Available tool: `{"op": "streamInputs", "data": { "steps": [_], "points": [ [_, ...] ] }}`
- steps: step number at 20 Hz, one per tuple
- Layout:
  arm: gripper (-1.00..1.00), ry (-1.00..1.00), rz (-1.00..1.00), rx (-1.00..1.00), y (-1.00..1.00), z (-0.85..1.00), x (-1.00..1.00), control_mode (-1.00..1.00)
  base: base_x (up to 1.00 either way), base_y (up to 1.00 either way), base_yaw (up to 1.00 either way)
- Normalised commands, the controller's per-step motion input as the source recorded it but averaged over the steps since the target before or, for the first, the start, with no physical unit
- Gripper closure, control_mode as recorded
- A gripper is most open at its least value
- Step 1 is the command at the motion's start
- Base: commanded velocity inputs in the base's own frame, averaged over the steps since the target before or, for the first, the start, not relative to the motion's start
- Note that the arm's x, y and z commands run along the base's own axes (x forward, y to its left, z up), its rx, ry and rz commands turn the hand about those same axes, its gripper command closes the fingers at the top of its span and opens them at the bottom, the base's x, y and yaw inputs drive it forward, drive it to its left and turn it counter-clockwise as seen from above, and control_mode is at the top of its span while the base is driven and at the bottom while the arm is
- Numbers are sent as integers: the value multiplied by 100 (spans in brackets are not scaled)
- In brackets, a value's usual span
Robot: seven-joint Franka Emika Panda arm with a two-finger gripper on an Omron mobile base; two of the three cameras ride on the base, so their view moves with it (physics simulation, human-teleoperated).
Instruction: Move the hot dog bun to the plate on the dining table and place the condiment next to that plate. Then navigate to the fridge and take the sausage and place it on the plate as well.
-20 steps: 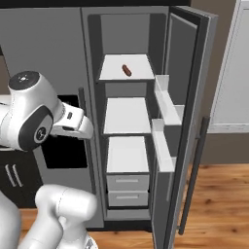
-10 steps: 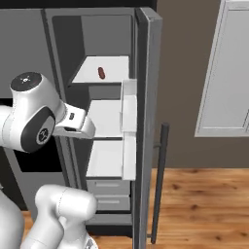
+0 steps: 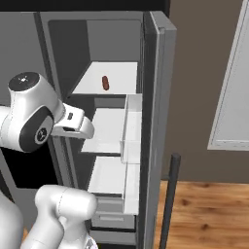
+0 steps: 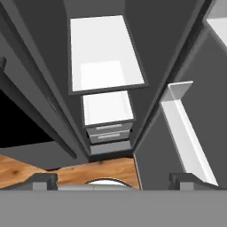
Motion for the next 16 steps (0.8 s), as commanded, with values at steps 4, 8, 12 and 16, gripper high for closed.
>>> {"op": "streamInputs", "data": {
  "steps": [4,8,12,16],
  "points": [
    [-100,0,0,0,0,0,0,100,70,0,19],
    [-100,0,0,0,0,0,0,100,56,-1,19],
    [-100,-14,11,-1,-6,35,-9,-100,1,-1,4],
    [-100,-29,8,-4,-1,79,-13,-100,0,0,0]
  ]
}}
